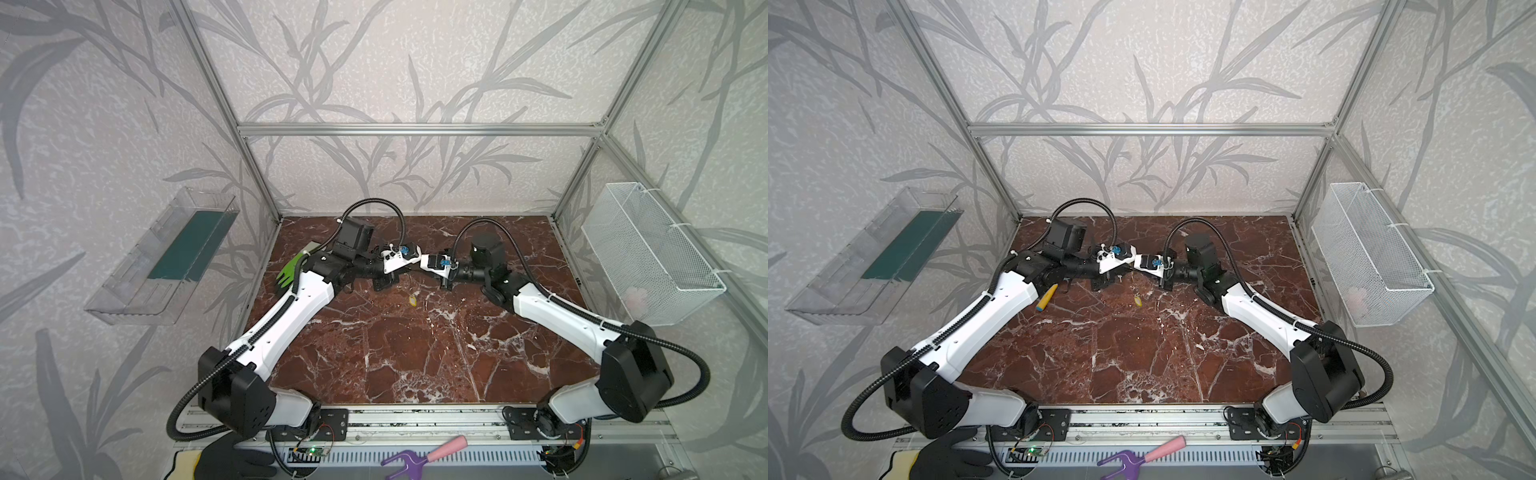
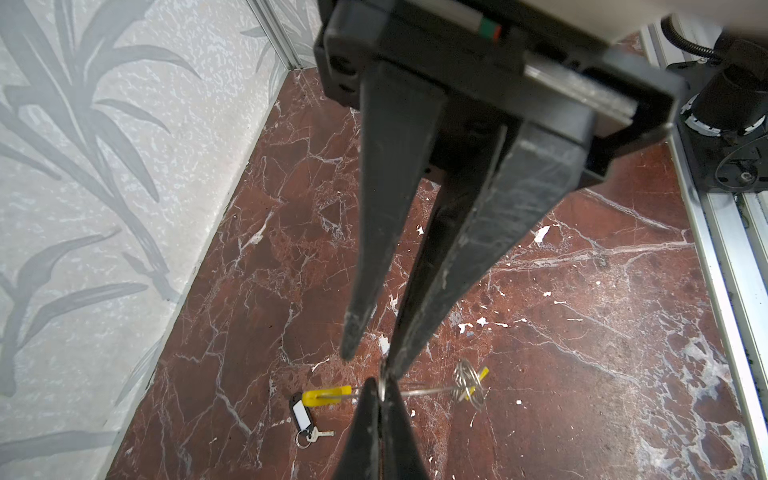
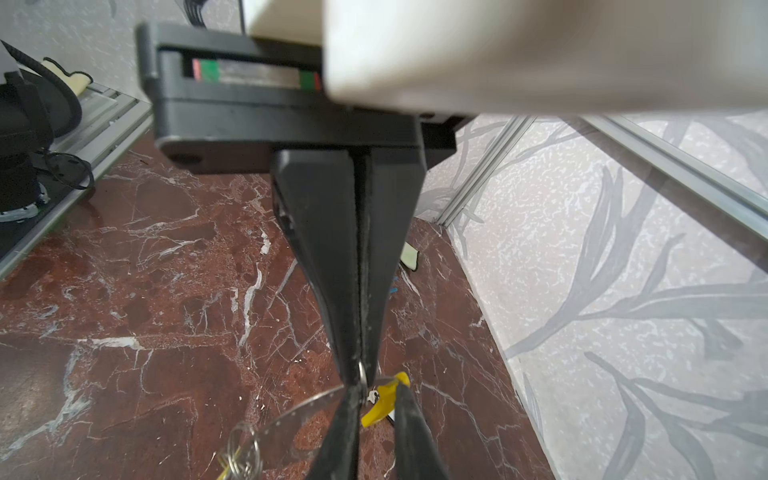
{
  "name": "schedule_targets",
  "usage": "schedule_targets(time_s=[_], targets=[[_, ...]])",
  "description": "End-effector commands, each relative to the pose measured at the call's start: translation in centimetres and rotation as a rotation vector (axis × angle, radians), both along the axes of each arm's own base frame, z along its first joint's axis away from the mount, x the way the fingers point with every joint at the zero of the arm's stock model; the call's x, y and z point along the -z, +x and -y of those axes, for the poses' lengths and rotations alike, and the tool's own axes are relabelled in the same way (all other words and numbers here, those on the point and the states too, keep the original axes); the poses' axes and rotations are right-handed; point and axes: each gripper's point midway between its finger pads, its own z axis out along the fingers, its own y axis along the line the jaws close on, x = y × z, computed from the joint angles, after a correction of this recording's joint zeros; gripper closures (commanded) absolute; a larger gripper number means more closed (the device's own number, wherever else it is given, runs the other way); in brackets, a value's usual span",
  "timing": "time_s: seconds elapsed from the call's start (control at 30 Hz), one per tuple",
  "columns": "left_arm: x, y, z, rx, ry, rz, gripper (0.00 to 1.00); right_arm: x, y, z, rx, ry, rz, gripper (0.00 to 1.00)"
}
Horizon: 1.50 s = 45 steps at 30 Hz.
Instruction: Put the keys on the keyring
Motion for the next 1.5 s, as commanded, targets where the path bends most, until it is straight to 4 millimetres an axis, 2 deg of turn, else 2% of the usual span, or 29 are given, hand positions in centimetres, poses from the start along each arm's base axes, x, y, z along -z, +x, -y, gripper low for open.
schedule_targets(time_s=[0.0,0.3,0.57,0.77,1.17,1.27,1.47], targets=[[-1.1,-0.4,0.6,0.042,-0.011,0.045,1.0,-0.6,-0.5,-0.4,-0.03,0.015,-0.006,0.85],[-1.8,-0.8,0.8,0.065,-0.049,0.096,1.0,0.5,-0.5,-0.7,-0.041,-0.014,-0.048,0.84],[-2.0,-1.6,1.0,0.117,-0.071,0.16,1.0,0.9,-0.7,-0.8,-0.054,-0.024,-0.065,0.92],[-1.8,-1.8,0.9,0.132,-0.065,0.19,1.0,1.8,-0.4,-0.6,-0.034,-0.049,-0.092,0.83],[-1.9,-1.9,0.8,0.132,-0.073,0.217,1.0,2.1,0.0,-0.6,-0.019,-0.022,-0.13,0.84],[-2.1,-2.1,0.9,0.138,-0.08,0.223,1.0,2.3,0.0,-0.5,-0.025,-0.022,-0.14,0.91],[-2.2,-2.1,1.0,0.146,-0.098,0.237,1.0,2.6,-0.6,-0.8,-0.065,-0.027,-0.176,0.96]])
